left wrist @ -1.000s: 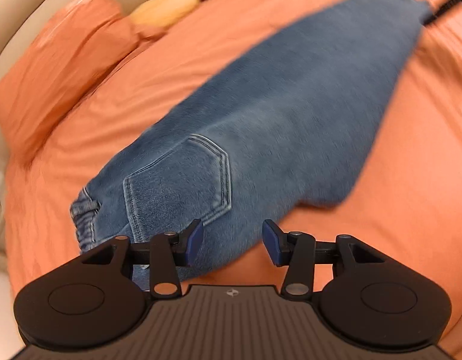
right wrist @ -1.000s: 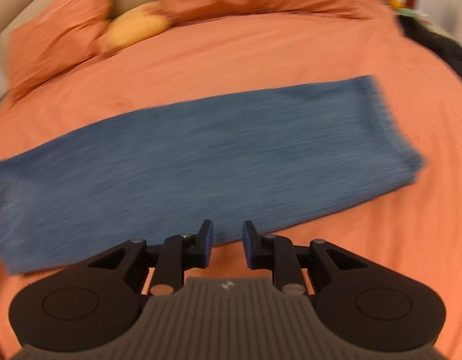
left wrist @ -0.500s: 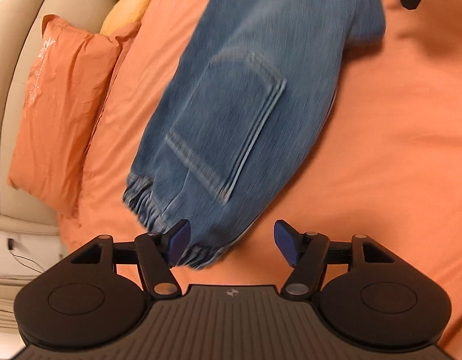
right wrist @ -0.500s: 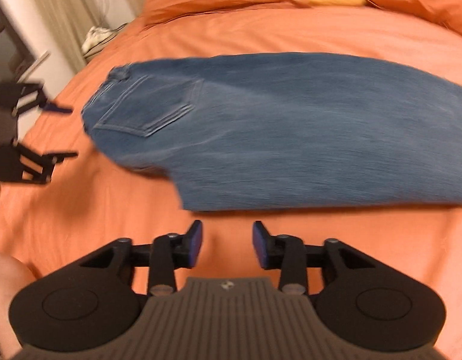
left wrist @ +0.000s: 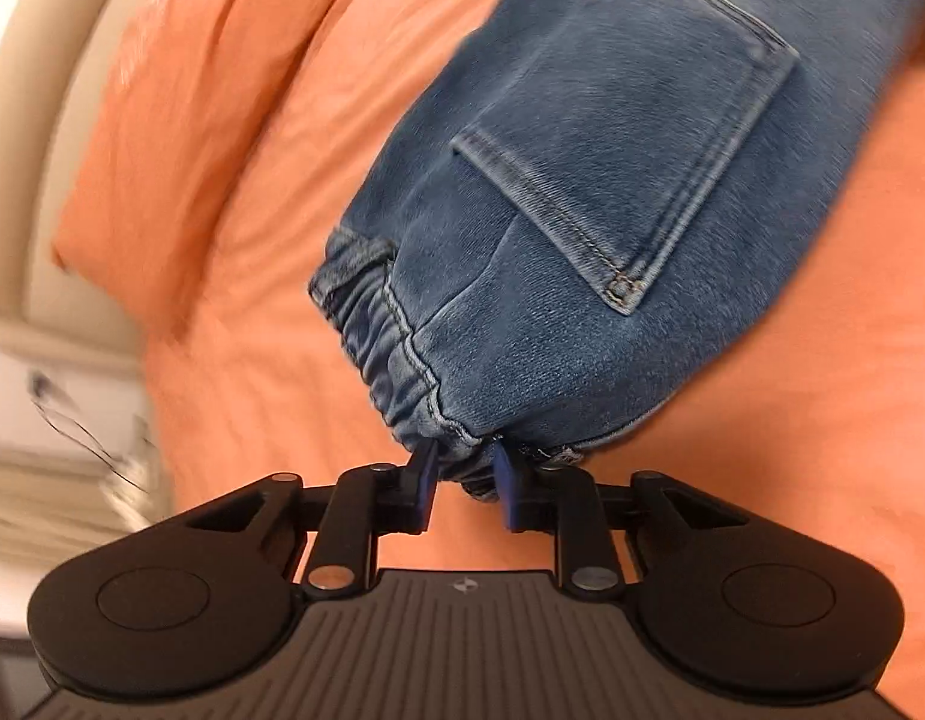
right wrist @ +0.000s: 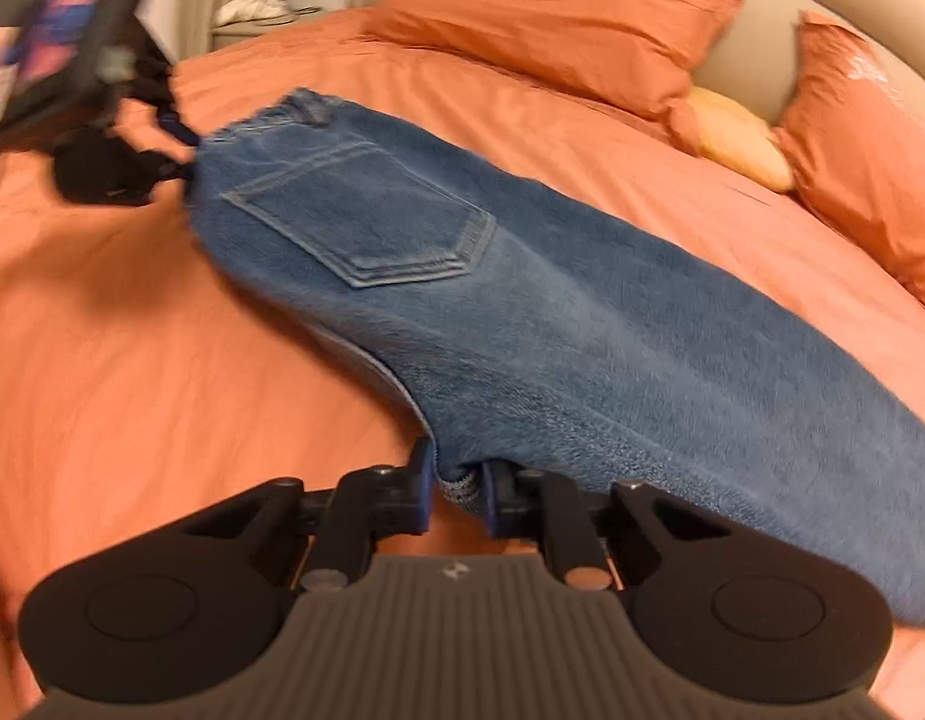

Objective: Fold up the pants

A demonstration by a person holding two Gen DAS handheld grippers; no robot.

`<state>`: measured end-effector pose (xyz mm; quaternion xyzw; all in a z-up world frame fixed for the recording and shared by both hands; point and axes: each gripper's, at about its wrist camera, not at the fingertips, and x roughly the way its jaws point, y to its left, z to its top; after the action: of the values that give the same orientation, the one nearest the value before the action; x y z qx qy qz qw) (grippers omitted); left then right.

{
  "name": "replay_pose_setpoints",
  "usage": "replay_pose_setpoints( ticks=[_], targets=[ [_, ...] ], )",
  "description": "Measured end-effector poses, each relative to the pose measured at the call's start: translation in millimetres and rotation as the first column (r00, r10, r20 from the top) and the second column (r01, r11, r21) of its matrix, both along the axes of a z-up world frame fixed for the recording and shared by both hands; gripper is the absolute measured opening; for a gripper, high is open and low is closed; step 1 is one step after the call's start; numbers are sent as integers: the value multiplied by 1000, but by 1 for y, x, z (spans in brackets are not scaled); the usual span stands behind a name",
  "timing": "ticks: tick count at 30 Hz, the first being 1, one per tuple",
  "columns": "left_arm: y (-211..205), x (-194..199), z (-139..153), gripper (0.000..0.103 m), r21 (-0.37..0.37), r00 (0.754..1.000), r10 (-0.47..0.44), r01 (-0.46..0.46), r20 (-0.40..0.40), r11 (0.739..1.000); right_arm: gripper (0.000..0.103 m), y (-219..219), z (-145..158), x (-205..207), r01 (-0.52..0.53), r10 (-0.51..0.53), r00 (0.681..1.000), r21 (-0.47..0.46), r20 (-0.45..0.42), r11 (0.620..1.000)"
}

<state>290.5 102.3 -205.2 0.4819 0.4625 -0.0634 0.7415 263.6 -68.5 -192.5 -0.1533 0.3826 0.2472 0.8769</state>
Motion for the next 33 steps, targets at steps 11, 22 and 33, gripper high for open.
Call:
replay_pose_setpoints(
  ticks=[11,22,33],
  targets=[
    [36,17,-29,8,60,987,152,-150,-49,987,9,-13,-44,11,40,-36,974,14,-226,999],
    [-6,-16,64,20,-199,989,146,-145,-10,969,29,-95,-16,0,313,-220,912,239,-346,919],
    [-150,0,112,22,-501,995,90,-99,-41,860,42,-324,34,-23,674,-598,739,340,-310,656]
  ],
)
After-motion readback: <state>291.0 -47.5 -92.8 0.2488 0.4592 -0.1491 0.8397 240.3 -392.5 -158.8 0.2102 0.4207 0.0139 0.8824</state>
